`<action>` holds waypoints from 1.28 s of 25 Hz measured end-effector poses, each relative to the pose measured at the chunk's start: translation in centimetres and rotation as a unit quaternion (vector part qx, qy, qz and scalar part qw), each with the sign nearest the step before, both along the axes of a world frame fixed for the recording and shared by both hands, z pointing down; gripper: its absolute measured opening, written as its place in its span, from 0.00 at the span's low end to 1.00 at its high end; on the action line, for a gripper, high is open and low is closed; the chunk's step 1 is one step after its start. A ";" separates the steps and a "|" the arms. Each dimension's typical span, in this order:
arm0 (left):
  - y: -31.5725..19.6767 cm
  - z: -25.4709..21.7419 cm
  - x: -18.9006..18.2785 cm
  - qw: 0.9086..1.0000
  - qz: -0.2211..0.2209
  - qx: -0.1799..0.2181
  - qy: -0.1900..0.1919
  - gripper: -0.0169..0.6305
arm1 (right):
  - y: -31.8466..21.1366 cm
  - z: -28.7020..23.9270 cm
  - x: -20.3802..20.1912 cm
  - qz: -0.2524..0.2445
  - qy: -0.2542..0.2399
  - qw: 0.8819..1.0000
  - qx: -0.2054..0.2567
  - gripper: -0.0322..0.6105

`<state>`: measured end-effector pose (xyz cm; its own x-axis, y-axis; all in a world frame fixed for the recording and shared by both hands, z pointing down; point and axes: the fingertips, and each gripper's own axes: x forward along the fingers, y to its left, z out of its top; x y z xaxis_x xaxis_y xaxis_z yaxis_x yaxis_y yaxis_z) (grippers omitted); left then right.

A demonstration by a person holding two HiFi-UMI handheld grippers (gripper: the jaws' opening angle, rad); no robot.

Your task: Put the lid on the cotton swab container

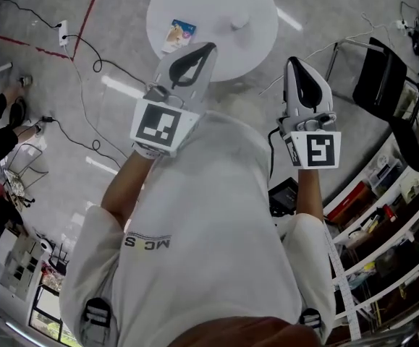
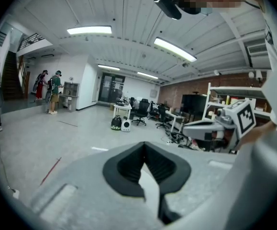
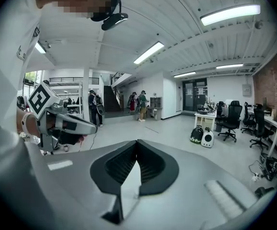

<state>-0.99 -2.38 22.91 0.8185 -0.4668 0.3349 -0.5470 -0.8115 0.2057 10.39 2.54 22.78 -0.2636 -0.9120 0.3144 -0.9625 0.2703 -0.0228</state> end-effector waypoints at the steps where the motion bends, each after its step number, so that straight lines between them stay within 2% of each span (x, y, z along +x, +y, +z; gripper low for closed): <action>1: -0.5 0.3 0.3 1.000 -0.003 -0.007 0.001 0.03 | -0.8 0.4 0.2 -0.005 -0.001 1.000 -0.005 0.03; 4: -1.9 1.3 1.7 1.000 -0.005 -0.024 -0.005 0.03 | -2.9 1.6 1.1 -0.027 -0.005 1.000 -0.016 0.03; 19: -4.1 6.7 7.2 0.996 -0.063 -0.033 -0.057 0.03 | -7.8 7.0 4.4 -0.120 -0.013 0.992 -0.033 0.03; 23: -5.1 9.1 7.0 0.994 -0.079 -0.030 -0.067 0.03 | -9.2 9.1 3.5 -0.129 -0.013 0.991 -0.028 0.03; 28: -6.0 12.9 5.7 0.990 -0.103 -0.050 -0.077 0.03 | -10.8 13.5 1.8 -0.160 -0.003 0.986 -0.051 0.03; 32: -6.7 16.7 4.6 0.986 -0.127 -0.074 -0.080 0.03 | -11.8 17.4 0.5 -0.193 0.026 0.978 -0.069 0.03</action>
